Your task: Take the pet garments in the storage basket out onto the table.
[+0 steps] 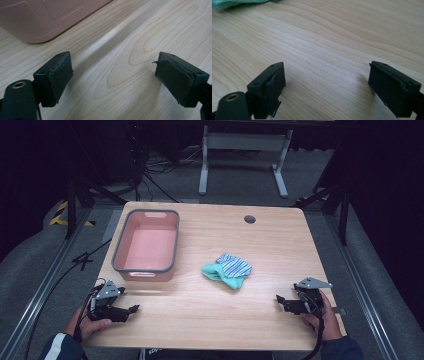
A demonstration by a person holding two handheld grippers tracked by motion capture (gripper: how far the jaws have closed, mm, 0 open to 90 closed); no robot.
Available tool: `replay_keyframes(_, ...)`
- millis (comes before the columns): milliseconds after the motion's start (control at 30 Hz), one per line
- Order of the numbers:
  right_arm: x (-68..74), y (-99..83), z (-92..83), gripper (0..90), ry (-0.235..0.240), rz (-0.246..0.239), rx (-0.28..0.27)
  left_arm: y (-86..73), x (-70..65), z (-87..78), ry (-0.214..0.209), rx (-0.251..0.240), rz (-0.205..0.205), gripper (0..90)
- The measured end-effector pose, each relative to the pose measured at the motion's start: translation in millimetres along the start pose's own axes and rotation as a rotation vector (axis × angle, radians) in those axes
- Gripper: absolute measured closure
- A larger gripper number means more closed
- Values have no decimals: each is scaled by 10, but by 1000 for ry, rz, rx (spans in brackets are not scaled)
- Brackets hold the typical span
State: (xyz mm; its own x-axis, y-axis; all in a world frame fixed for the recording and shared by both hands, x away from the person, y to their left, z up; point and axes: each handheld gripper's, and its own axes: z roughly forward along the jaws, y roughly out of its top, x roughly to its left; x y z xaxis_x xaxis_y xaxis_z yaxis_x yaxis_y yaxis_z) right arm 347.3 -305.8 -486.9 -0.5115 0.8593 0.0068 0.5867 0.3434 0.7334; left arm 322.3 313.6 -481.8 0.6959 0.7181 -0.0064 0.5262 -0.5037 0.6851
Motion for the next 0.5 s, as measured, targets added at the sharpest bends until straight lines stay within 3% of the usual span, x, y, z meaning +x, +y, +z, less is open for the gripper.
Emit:
replay_keyframes(367, 0, 0, 0, 144, 0, 0, 0, 3, -20, 15, 9, -5, -17, 134)
replay_keyframes(433, 0, 0, 0, 144, 0, 0, 0, 13, -15, 17, 22, -4, -5, 131)
replay_keyframes(500, 0, 0, 0, 144, 0, 0, 0, 16, -26, 24, 21, 0, -22, 122)
